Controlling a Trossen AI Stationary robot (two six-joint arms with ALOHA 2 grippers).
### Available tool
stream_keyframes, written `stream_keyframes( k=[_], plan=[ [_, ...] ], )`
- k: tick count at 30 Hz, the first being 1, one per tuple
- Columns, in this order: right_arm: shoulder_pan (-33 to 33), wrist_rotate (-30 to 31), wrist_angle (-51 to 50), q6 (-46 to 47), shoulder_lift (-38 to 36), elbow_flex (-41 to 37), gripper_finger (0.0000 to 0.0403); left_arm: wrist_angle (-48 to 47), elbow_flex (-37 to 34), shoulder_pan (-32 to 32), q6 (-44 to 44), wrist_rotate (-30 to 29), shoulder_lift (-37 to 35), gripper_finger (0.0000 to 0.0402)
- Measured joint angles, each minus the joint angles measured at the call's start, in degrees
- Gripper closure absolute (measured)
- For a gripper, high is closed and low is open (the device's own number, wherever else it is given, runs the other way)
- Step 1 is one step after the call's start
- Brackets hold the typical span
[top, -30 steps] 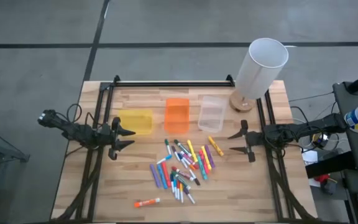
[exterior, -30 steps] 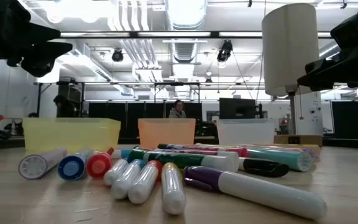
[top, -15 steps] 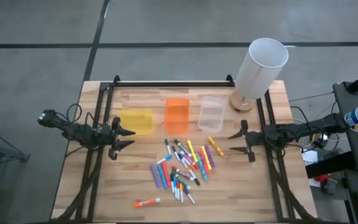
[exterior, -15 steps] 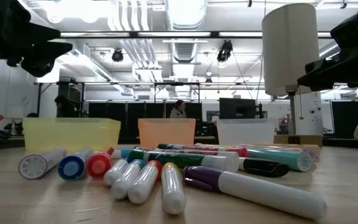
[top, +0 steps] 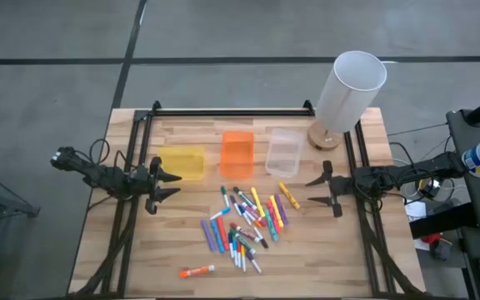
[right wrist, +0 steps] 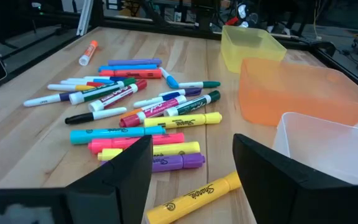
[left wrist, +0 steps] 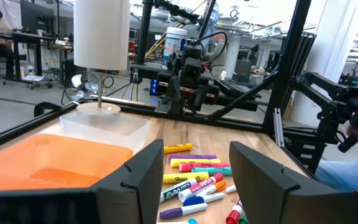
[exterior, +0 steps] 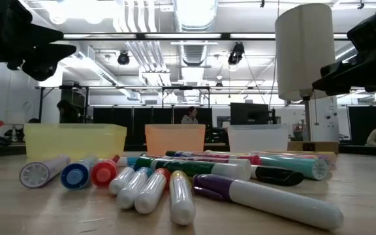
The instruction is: Pick & Place Markers
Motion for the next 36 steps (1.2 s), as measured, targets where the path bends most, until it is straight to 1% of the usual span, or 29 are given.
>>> stream_keyframes(
  k=[6, 9, 10, 11, 14, 17, 21, 23, 24, 27, 28, 29, 34, 36],
  plan=[
    [0.0, 0.7, 0.1, -0.2, 0.0, 0.0, 0.0188, 0.0, 0.0, 0.0, 0.0, 0.0, 0.0, 0.0223],
    [0.0, 2.0, 2.3, -1.9, 0.0, 0.0, 0.0188, 0.0, 0.0, 0.0, 0.0, 0.0, 0.0, 0.0223],
    [0.0, 1.9, 3.3, -0.8, 0.0, 0.0, 0.0188, 0.0, 0.0, 0.0, 0.0, 0.0, 0.0, 0.0223],
    [0.1, 1.3, 3.7, 2.2, 0.0, 0.0, 0.0188, 0.0, 0.0, 0.0, 0.0, 0.0, 0.0, 0.0223],
    [0.1, -1.5, 4.2, 15.8, 0.1, 0.0, 0.0188, 0.0, 0.0, 0.0, 0.0, 0.0, 0.0, 0.0223],
    [0.2, -3.3, 4.4, 22.1, 0.0, 0.0, 0.0188, 0.0, 0.0, 0.0, 0.0, 0.0, 0.0, 0.0223],
    [0.6, -8.4, 6.5, 36.4, 0.3, 0.0, 0.0188, 0.0, 0.0, 0.0, 0.0, 0.0, 0.0, 0.0223],
    [0.7, -8.8, 7.6, 38.6, 0.6, -0.2, 0.0188, 0.0, 0.0, 0.0, 0.0, 0.0, 0.0, 0.0223],
    [0.7, -7.1, 8.0, 39.1, 0.9, -0.2, 0.0188, 0.0, 0.0, 0.0, 0.0, 0.0, 0.0, 0.0223],
    [0.7, 6.6, 8.9, 44.1, 1.3, -0.2, 0.0188, 0.1, 0.0, 0.0, 0.0, 0.0, 0.0, 0.0223],
    [0.7, 9.8, 8.9, 46.5, 1.3, -0.2, 0.0188, 0.2, 0.0, 0.0, 0.0, 0.0, 0.0, 0.0223],
    [0.7, 11.2, 9.0, 48.0, 1.3, -0.2, 0.0188, 0.2, 0.0, 0.0, 0.0, 0.0, 0.0, 0.0223],
    [0.9, 13.6, 8.8, 55.4, 2.2, -0.2, 0.0188, 0.3, 0.0, 0.0, 0.0, 0.0, 0.0, 0.0223],
    [1.3, 11.4, 9.5, 57.7, 4.1, -0.2, 0.0188, 0.3, 0.0, 0.0, 0.0, 0.0, 0.0, 0.0223]
  ],
)
